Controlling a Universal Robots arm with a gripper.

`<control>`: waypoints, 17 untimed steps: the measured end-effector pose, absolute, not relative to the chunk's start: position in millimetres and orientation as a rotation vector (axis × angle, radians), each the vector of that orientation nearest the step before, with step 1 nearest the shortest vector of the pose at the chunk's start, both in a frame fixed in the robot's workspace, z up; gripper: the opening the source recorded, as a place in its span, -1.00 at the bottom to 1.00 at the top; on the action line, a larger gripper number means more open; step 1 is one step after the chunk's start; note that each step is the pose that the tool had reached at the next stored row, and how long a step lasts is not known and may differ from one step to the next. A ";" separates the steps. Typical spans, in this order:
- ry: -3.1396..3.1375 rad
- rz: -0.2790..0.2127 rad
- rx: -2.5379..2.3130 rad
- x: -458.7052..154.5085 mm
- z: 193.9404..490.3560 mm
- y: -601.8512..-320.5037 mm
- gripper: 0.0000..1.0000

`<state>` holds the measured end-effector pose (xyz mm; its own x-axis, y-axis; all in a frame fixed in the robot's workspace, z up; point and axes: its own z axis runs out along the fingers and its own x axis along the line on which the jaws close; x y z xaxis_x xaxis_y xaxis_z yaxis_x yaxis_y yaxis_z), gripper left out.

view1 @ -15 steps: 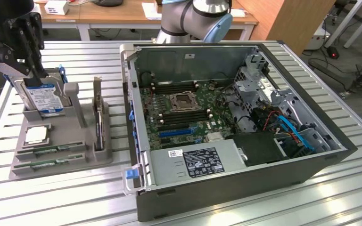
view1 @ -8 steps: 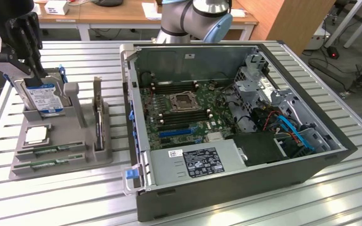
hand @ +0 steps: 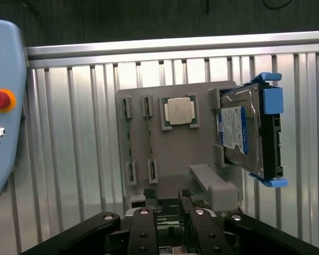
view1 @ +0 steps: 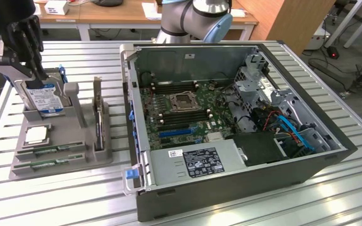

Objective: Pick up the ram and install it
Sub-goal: 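Pick up the ram and move it above insertion slot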

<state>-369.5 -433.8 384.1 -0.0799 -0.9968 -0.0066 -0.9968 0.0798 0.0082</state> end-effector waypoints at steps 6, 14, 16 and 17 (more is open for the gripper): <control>-2.307 -0.016 2.132 -369.5 375.4 -433.9 -0.42; -2.305 -0.016 2.133 -369.6 366.7 -433.8 -0.42; -2.305 -0.016 2.134 -369.6 364.4 -433.8 -0.42; -2.305 -0.016 2.134 -369.6 363.1 -433.9 -0.42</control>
